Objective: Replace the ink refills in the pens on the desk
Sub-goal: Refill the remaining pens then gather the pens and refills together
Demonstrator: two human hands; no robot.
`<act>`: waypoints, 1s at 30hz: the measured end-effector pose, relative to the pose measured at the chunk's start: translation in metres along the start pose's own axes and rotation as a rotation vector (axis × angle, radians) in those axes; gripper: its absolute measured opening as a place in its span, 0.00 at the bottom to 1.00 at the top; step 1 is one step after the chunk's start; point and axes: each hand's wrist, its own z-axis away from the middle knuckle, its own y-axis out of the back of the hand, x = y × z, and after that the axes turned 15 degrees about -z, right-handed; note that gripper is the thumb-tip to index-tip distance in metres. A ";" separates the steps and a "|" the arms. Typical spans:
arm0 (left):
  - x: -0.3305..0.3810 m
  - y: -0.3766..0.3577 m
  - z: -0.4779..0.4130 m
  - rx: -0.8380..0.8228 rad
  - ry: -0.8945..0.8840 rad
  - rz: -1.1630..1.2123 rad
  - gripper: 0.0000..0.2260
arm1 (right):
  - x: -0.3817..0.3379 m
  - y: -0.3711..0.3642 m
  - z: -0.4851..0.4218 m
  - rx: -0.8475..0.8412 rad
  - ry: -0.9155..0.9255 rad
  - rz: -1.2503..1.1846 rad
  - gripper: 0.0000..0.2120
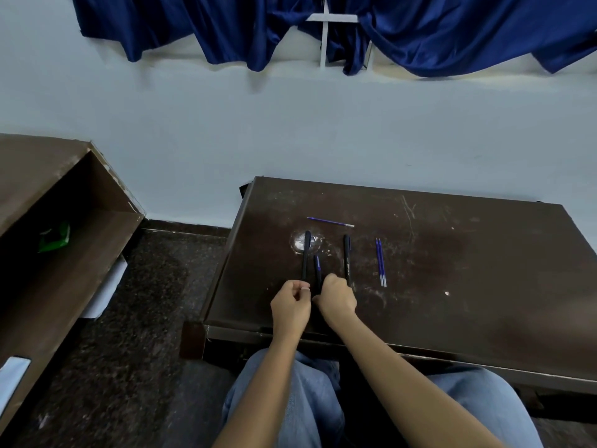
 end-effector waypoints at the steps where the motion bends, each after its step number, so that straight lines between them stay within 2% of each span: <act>1: 0.000 0.000 0.001 0.001 0.009 0.004 0.05 | 0.002 0.000 0.004 -0.003 -0.006 -0.012 0.16; 4: -0.002 -0.001 0.002 -0.045 0.075 0.096 0.08 | 0.012 0.002 0.014 -0.020 -0.052 -0.245 0.07; 6: -0.002 -0.002 0.004 -0.088 0.132 0.160 0.11 | 0.018 0.004 0.023 -0.064 -0.092 -0.511 0.06; 8: -0.002 -0.002 0.004 -0.145 0.165 0.159 0.13 | 0.021 0.007 0.034 -0.151 -0.099 -0.667 0.06; 12: 0.001 -0.002 0.006 -0.264 0.199 0.338 0.11 | 0.025 0.014 0.049 -0.335 -0.029 -0.693 0.05; 15: 0.006 0.003 0.009 -0.233 0.183 0.445 0.12 | 0.025 0.024 0.044 -0.286 -0.043 -0.746 0.02; 19: 0.008 0.009 0.013 -0.216 0.060 0.268 0.12 | 0.019 0.039 0.035 -0.103 -0.062 -0.932 0.10; 24: 0.011 0.006 0.016 -0.326 -0.095 0.111 0.14 | 0.011 0.045 0.026 -0.076 0.038 -0.897 0.13; 27: 0.010 0.007 0.014 -0.336 -0.114 0.100 0.14 | 0.011 0.043 0.020 -0.091 0.014 -0.935 0.16; 30: 0.011 0.007 0.011 -0.325 -0.128 0.085 0.14 | 0.007 0.042 0.015 -0.137 -0.037 -0.970 0.15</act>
